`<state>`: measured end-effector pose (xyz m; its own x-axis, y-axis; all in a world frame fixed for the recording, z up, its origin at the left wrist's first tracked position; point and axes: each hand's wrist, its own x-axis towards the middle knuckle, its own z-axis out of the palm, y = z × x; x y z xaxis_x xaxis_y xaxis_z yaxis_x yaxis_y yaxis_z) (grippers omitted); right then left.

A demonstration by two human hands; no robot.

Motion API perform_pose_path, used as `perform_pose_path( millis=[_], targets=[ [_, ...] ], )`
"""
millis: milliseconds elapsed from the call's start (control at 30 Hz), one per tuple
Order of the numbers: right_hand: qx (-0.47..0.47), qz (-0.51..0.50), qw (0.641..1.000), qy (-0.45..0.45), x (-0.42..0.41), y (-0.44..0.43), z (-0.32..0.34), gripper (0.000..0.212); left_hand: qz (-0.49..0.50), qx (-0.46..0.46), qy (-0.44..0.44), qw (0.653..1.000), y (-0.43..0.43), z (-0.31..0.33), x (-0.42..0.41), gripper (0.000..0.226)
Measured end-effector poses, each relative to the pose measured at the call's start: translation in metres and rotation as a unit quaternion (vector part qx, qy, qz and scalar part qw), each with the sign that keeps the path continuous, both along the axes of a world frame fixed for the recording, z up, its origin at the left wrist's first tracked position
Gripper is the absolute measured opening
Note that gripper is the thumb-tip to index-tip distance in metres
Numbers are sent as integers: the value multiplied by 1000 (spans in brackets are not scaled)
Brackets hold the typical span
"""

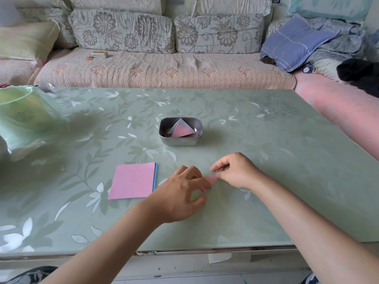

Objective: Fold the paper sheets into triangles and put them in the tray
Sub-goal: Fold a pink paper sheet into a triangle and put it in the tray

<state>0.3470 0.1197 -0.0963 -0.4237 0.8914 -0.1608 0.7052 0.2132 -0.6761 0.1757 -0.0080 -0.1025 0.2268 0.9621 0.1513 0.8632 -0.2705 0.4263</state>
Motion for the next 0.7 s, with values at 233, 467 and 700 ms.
perform_pose_path(
  millis=[233, 467, 700],
  targets=[
    [-8, -4, 1000, 7, 0, -2, 0, 22, -6, -14, -27, 1000, -8, 3, -5, 26],
    [-13, -5, 1000, 14, 0, -1, -1, 21, -17, -24, -27, 999, -14, 4, -12, 26],
    [-15, 2, 1000, 0, -1, 0, -3, 21, -15, 1, -6, 1000, -11, 6, -8, 28]
  ],
)
